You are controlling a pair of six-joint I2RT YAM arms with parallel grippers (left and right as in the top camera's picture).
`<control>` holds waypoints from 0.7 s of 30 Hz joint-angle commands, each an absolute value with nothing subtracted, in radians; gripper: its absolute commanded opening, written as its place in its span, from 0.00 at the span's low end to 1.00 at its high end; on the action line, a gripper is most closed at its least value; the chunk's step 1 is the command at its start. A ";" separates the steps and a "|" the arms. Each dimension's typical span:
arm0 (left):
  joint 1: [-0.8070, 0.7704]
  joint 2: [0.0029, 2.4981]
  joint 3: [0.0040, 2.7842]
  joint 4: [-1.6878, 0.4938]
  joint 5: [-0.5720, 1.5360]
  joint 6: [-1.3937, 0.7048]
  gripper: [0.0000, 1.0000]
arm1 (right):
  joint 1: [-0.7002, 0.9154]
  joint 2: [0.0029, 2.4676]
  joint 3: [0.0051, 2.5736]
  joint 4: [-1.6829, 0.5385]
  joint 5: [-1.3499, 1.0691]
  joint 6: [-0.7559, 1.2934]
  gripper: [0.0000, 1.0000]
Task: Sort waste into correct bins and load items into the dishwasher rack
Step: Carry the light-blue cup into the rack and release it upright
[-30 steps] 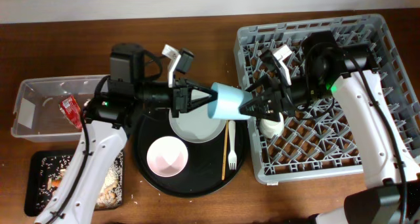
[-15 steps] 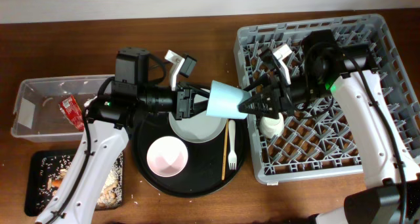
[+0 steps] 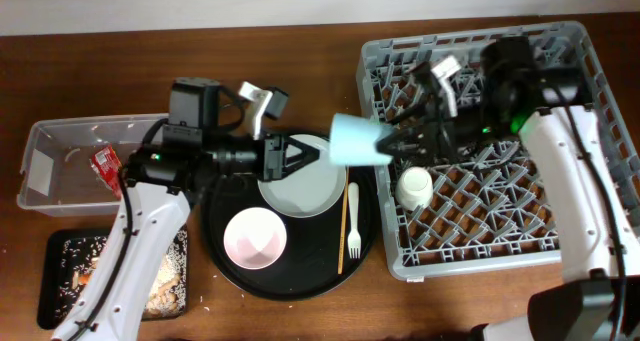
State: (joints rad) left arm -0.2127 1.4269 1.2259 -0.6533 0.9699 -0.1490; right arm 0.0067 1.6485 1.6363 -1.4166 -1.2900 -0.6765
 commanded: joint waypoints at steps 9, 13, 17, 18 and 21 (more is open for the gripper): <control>-0.189 1.427 1.227 -0.804 0.523 -0.128 0.40 | -0.256 1.633 1.655 -1.267 -0.621 -0.165 0.40; -0.191 1.427 1.226 -0.833 0.480 -0.129 0.42 | -0.179 1.634 1.655 -1.192 -0.266 -0.036 0.40; -0.231 1.427 1.225 -0.857 0.422 -0.129 0.41 | -0.030 1.634 1.655 -1.138 -0.021 0.009 0.40; -0.246 1.427 1.225 -0.866 0.392 -0.129 0.41 | 0.023 1.638 1.655 -1.126 0.037 0.009 0.40; -0.270 1.427 1.225 -0.878 0.364 -0.129 0.41 | 0.099 1.661 1.654 -1.125 0.155 0.009 0.40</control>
